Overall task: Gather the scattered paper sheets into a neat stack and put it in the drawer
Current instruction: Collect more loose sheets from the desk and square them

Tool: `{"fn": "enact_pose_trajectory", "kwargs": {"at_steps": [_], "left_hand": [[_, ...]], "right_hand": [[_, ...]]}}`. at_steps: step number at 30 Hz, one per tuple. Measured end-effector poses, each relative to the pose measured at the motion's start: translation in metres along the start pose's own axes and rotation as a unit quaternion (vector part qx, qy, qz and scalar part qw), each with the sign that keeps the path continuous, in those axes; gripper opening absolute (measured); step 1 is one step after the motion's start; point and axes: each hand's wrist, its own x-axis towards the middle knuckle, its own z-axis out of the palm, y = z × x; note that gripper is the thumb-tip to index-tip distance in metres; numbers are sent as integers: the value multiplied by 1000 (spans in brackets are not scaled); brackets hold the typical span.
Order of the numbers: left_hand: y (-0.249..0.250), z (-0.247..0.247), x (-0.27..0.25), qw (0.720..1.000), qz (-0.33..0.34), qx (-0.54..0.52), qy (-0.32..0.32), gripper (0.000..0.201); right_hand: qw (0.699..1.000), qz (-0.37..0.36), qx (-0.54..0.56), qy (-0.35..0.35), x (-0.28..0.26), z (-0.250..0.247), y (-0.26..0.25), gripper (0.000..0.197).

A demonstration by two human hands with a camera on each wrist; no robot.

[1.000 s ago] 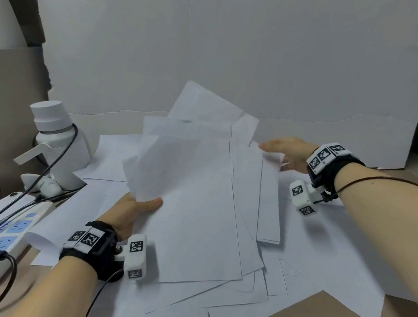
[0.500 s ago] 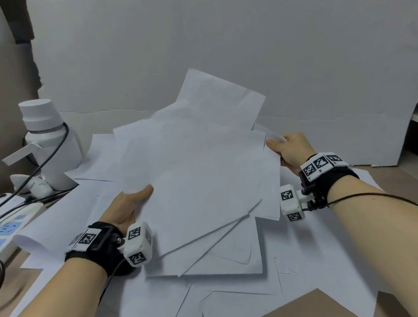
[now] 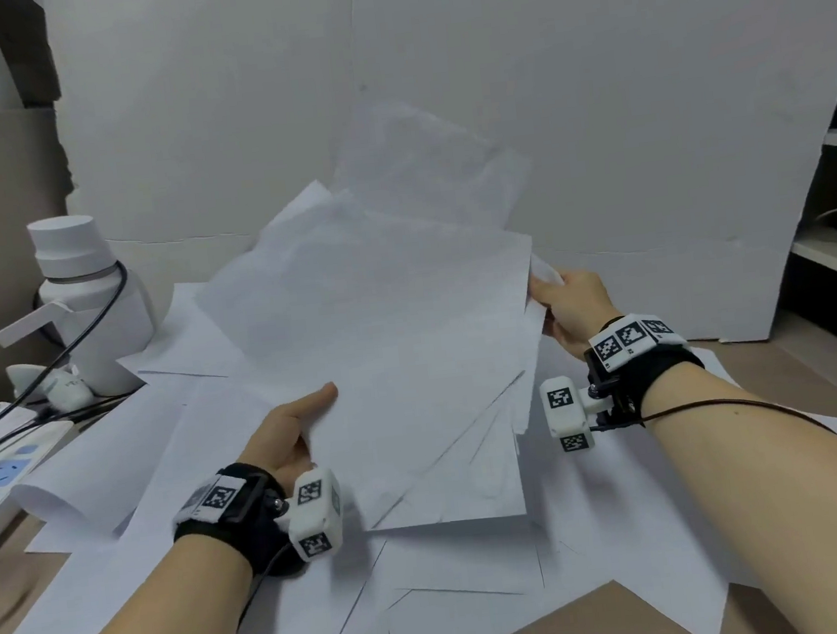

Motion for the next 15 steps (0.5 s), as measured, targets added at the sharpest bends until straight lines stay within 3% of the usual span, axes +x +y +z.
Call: {"fn": "enact_pose_trajectory", "kwargs": {"at_steps": [4,8,10,13,15], "left_hand": [[0,5,-1,998,24,54,3,35],[3,1,0,997,51,50,14,33],[1,2,-2,998,46,41,11,28],[-6,1,-5,1000,22,-6,11,32],[-9,0,-4,999,7,-49,5,38]], "right_hand": [[996,-39,-81,-4,-4,-1,-7,17],[979,-134,-130,80,1,-3,-24,43],[973,-154,-116,123,4,-2,-35,46],[962,-160,-89,205,7,-8,-49,34],[961,-160,-81,211,8,-11,-52,19]]}}
